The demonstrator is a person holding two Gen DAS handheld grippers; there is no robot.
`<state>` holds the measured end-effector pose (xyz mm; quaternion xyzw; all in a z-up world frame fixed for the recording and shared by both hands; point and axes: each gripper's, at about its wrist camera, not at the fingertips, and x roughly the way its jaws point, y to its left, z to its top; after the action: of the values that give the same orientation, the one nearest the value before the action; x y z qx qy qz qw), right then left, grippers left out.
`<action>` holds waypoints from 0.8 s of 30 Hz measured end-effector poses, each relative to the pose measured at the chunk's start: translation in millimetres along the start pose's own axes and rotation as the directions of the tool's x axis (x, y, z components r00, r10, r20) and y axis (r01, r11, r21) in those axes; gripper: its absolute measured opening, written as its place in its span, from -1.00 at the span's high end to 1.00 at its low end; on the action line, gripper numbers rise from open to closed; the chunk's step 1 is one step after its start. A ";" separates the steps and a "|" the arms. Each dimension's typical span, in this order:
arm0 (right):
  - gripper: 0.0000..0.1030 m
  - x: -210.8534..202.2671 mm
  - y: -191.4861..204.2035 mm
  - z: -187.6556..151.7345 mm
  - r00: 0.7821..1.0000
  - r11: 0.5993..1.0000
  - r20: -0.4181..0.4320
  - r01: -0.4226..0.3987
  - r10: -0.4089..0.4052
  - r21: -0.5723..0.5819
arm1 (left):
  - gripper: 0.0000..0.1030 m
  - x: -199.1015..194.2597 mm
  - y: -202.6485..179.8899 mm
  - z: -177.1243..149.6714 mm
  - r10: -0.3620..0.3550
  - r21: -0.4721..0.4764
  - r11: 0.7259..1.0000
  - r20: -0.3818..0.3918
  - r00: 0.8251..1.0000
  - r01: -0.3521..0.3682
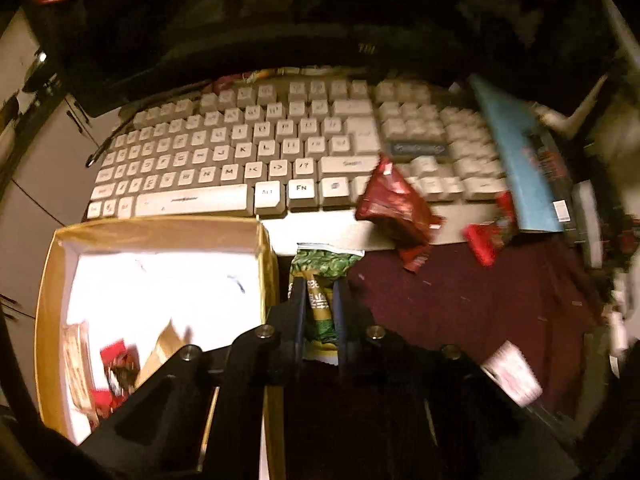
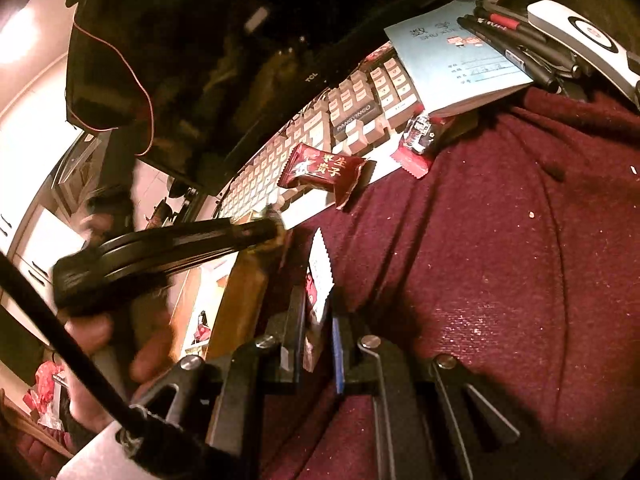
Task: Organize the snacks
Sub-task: 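Carry both candies over the white box and open both tools to drop them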
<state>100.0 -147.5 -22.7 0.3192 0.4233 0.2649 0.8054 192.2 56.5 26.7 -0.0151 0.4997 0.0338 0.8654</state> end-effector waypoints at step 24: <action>0.82 111.9 173.2 11.1 0.948 0.939 -0.316 -0.144 0.040 -0.311 | 0.72 -85.0 170.1 -93.7 0.189 -0.286 0.947 0.135 0.973 -0.145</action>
<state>138.4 40.9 52.7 0.1547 0.4763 0.4159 0.7591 56.3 216.7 54.8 -0.0894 0.4182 0.1771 0.8864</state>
